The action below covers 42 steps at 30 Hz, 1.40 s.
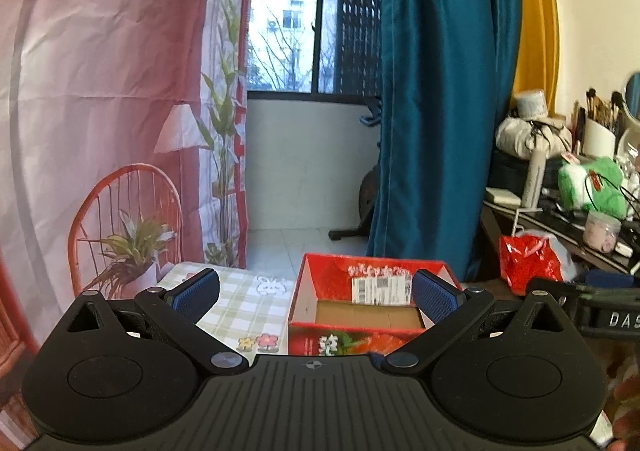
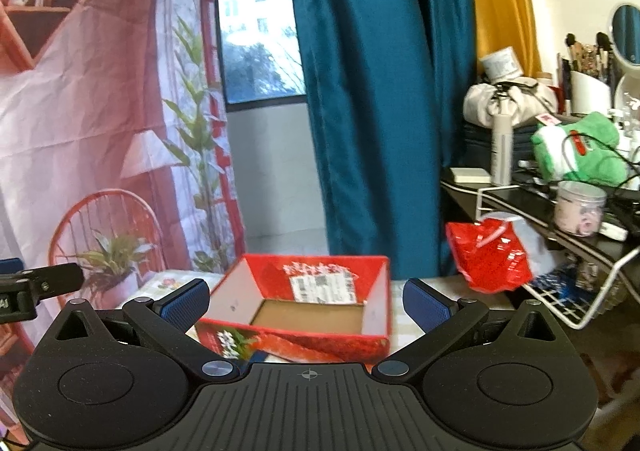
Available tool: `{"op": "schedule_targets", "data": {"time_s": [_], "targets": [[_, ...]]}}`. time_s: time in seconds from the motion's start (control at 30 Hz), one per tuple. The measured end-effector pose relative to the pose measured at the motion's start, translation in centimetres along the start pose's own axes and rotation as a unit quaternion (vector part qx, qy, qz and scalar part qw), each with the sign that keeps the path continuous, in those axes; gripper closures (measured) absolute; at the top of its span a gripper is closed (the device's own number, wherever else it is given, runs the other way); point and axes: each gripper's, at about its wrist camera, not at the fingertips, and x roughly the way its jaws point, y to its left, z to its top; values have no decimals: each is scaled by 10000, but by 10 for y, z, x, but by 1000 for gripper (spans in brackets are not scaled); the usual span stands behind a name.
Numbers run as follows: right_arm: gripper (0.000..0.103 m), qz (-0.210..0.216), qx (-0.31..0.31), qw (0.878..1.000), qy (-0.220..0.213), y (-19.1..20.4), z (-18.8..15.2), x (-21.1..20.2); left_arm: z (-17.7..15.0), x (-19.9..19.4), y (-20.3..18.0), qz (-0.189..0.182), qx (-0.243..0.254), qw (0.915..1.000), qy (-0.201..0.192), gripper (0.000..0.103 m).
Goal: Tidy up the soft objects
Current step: 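Lower the right tool and grasp the dark blue packaged bag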
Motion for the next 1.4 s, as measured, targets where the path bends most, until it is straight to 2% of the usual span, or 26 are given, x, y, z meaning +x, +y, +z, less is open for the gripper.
{"op": "schedule_targets", "data": {"time_s": [0.13, 0.3, 0.53, 0.63, 0.77, 0.87, 1.0, 1.1, 1.13, 1.2, 1.27, 1.33, 1.4], "targets": [[0, 151, 52, 9998, 137, -4, -5, 22, -6, 15, -8, 117, 212, 9997, -66, 0], [0, 144, -175, 9997, -5, -5, -10, 42, -10, 36, -11, 264, 423, 9987, -34, 0], [1, 104, -252, 9995, 181, -11, -11, 75, -9, 60, -6, 88, 246, 9994, 226, 0], [1, 289, -409, 9978, 423, -11, -10, 92, -6, 75, -5, 109, 122, 9992, 355, 0], [0, 103, -671, 9964, 510, -3, -7, 116, -6, 96, -14, 230, 333, 9988, 272, 0], [0, 92, -597, 9971, 462, -3, -6, 129, -12, 112, -15, 114, 356, 9984, 420, 0], [0, -23, -607, 9974, 391, -4, -17, 136, -39, 127, -14, -176, 231, 9960, 844, 1], [1, -39, -560, 9968, 570, -8, -38, 139, -60, 135, -12, -519, 152, 9910, 1228, 13], [1, -8, -494, 9966, 661, -10, -47, 140, -65, 138, -11, -642, 122, 9886, 1358, 20], [6, 62, -356, 9956, 861, -16, -65, 142, -78, 144, -7, -832, 42, 9836, 1602, 30], [22, 90, -297, 9933, 1115, -19, -81, 146, -87, 149, -2, -956, -98, 9792, 1788, 44], [32, 74, -237, 9907, 1340, -21, -95, 150, -95, 154, 4, -1048, -313, 9747, 1950, 47], [34, 91, -152, 9887, 1489, -24, -105, 152, -103, 160, 9, -1121, -503, 9699, 2101, 47]]}}
